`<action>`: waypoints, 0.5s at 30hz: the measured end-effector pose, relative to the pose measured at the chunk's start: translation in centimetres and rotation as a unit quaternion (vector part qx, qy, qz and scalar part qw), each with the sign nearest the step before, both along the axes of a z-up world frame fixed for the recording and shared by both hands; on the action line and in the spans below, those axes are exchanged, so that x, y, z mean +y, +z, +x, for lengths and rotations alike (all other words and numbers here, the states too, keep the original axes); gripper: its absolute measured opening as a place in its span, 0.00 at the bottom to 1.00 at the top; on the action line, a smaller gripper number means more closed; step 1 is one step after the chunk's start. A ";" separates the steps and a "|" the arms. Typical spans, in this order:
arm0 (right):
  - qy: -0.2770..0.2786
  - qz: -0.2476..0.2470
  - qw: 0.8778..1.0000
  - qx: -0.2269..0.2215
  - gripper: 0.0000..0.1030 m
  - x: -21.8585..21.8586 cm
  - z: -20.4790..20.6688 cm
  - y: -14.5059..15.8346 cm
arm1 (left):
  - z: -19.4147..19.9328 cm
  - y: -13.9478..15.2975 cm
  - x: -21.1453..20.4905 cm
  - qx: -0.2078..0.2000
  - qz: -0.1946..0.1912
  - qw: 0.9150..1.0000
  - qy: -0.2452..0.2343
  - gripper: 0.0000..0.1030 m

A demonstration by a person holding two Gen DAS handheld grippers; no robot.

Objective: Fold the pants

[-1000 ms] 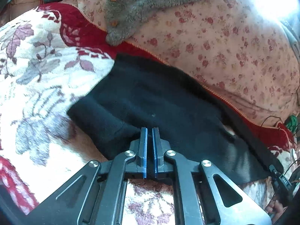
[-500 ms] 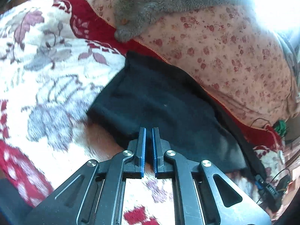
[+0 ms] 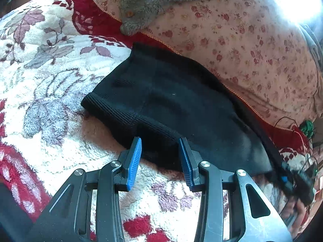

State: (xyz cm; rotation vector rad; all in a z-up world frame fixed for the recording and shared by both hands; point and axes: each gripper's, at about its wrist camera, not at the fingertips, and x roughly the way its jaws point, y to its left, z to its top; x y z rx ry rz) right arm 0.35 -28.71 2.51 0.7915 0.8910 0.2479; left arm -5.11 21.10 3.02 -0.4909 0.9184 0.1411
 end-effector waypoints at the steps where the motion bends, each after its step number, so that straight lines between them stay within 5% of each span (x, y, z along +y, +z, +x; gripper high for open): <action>1: -0.010 -0.001 1.000 -0.009 0.31 -0.3 0.8 0.4 | 0.0 0.0 0.0 0.002 -0.003 1.000 0.001 0.35; 4: -0.033 -0.025 0.997 -0.071 0.31 -1.2 4.3 2.8 | 0.1 0.0 -0.1 0.003 -0.002 1.000 0.005 0.35; 7: -0.042 -0.065 0.995 -0.070 0.31 -1.5 6.1 5.0 | 0.2 -0.2 -0.2 0.008 -0.004 1.000 0.008 0.35; 12: -0.077 -0.109 0.988 -0.083 0.43 -3.9 3.6 7.1 | 0.4 -0.5 -0.2 0.009 -0.003 1.000 0.007 0.35; 15: -0.066 -0.082 0.993 -0.061 0.43 -5.3 1.3 6.2 | 0.3 -0.5 -0.3 0.006 -0.007 1.000 0.010 0.37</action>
